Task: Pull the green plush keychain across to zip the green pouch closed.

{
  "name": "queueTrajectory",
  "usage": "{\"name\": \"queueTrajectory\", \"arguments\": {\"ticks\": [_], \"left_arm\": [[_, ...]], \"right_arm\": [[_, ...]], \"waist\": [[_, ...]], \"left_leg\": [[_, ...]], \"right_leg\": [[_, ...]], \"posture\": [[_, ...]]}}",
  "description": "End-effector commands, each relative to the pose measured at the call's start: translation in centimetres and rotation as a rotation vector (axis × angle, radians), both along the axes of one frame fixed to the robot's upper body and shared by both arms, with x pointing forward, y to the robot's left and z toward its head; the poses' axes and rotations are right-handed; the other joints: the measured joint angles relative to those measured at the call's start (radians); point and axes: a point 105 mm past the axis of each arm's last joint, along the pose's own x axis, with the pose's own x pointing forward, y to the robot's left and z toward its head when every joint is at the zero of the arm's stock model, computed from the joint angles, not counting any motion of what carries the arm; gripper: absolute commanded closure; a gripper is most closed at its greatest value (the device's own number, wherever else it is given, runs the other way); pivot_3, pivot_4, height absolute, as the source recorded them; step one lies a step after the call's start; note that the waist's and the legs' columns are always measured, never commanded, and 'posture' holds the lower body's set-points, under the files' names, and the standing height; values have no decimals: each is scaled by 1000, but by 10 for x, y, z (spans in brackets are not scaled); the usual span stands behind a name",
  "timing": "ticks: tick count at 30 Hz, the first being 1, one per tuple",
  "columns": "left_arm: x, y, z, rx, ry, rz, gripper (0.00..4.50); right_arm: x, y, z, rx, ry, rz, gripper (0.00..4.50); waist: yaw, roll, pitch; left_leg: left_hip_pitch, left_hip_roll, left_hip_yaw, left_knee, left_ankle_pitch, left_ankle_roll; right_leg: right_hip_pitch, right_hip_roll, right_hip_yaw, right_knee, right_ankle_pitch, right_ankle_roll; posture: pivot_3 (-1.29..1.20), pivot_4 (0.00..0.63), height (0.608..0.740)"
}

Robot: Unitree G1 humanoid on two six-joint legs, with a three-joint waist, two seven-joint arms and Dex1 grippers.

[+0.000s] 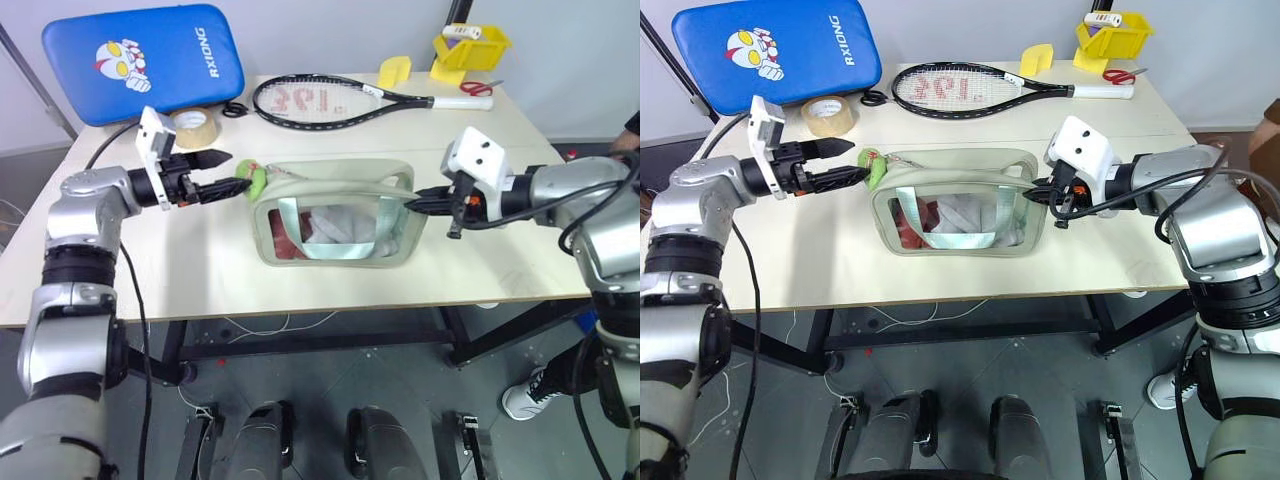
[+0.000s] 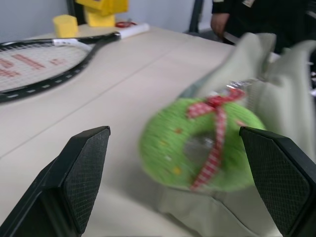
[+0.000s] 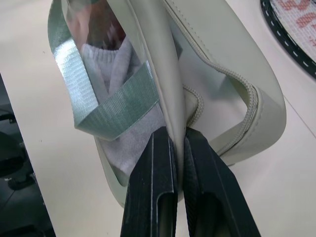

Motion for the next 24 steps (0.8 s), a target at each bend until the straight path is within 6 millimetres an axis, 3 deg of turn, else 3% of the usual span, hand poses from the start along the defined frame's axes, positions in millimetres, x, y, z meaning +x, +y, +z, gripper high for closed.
{"name": "queueTrajectory", "arguments": {"ticks": [1,3,10,14,16,18,22,24], "left_arm": [[6,-2,6,15,-32,16,255],[8,-4,1,34,-23,4,822],[10,-2,6,29,-51,16,4473],[6,-3,46,-84,-121,2,4473],[-1,-14,68,-137,-149,-62,4473],[-7,-32,78,-135,-172,-132,4473],[-15,-72,63,-66,-121,-259,4473],[-19,-88,49,-23,-70,-318,3778]], "right_arm": [[-4,-2,17,13,-67,-4,4491],[-5,-2,18,16,-69,-6,4500],[-5,-3,22,31,-74,-20,4500],[-5,-3,22,41,-68,-23,4500],[-5,-1,21,44,-64,-21,4500],[-5,0,20,46,-62,-20,4500],[-3,1,19,47,-60,-23,4500],[-1,1,19,50,-62,-33,4500]], "waist": [[0,0,0],[0,0,0],[0,0,0],[0,0,0],[0,-1,0],[1,-1,0],[2,-1,0],[1,-1,0]], "left_leg": [[0,0,0,0,0,0],[0,0,0,0,0,0],[0,0,0,0,0,0],[0,0,0,0,0,0],[-1,0,0,0,0,0],[-1,0,0,0,0,0],[0,-1,0,1,0,0],[0,-1,0,2,0,0]], "right_leg": [[0,0,0,0,0,0],[0,0,0,0,0,0],[0,0,0,0,0,0],[0,0,0,0,0,0],[0,0,0,0,0,0],[-1,0,0,0,0,0],[1,-1,0,0,0,1],[2,-1,0,0,0,1]], "posture": [[0,150,740],[0,150,740],[0,150,740],[0,150,740],[0,150,740],[0,150,740],[0,150,740],[0,150,740]]}}
